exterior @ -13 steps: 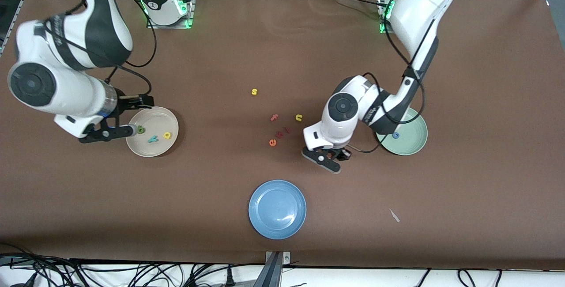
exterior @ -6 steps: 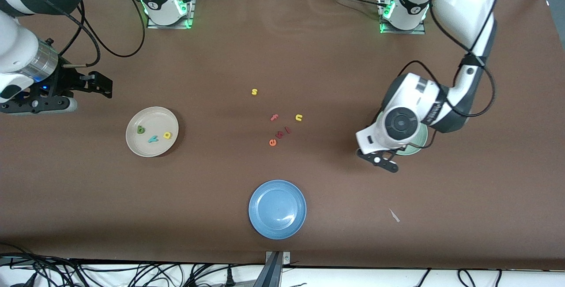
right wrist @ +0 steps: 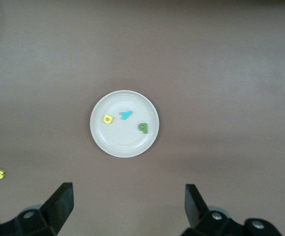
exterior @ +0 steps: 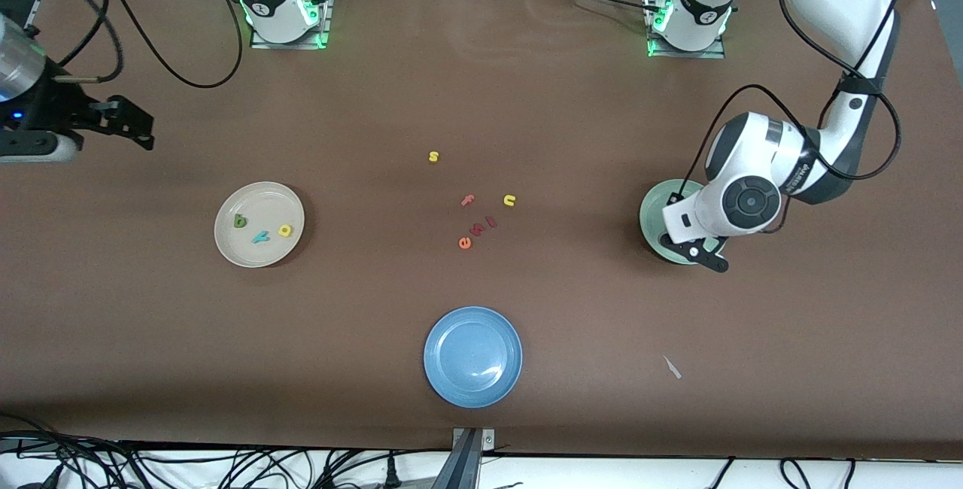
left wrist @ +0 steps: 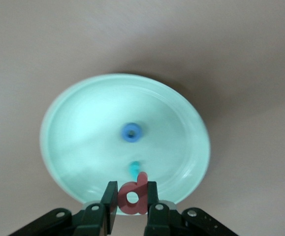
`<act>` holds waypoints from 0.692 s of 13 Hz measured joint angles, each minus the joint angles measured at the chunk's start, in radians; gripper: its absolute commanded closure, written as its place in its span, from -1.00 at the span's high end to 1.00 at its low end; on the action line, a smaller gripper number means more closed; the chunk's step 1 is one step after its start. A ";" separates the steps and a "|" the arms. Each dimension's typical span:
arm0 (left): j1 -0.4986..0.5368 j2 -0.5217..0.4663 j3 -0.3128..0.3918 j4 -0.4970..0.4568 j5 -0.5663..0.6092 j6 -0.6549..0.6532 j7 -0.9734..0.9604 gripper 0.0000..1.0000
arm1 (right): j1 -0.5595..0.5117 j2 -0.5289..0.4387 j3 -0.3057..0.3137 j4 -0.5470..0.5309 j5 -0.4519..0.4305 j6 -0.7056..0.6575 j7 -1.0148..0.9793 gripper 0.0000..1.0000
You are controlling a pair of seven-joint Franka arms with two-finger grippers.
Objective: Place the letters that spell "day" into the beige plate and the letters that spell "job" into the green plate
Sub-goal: 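Raise the right gripper away while the left gripper carries pink a, then lower the pink a onto the green plate and open the left gripper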
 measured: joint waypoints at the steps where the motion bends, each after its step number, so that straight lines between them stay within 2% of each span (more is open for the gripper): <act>1: 0.000 -0.013 -0.004 -0.063 -0.014 0.063 0.000 -1.00 | -0.004 0.001 -0.014 -0.003 0.005 0.000 -0.022 1.00; 3: 0.000 -0.023 -0.007 -0.145 -0.019 0.155 -0.001 -1.00 | -0.007 0.001 -0.019 -0.008 0.024 -0.007 -0.030 1.00; 5: 0.000 -0.023 -0.006 -0.189 -0.019 0.208 -0.001 -0.98 | -0.006 0.001 -0.018 -0.009 0.051 -0.026 -0.030 1.00; 7: 0.001 -0.022 -0.006 -0.226 -0.019 0.265 -0.001 -0.84 | -0.006 0.001 -0.020 -0.009 0.078 -0.035 -0.030 1.00; 8: 0.001 -0.021 -0.006 -0.240 -0.019 0.288 -0.001 -0.39 | -0.006 0.001 -0.021 -0.009 0.080 -0.043 -0.030 1.00; 9: 0.001 -0.019 -0.006 -0.250 -0.019 0.300 -0.001 0.99 | -0.006 0.001 -0.023 -0.009 0.081 -0.053 -0.030 1.00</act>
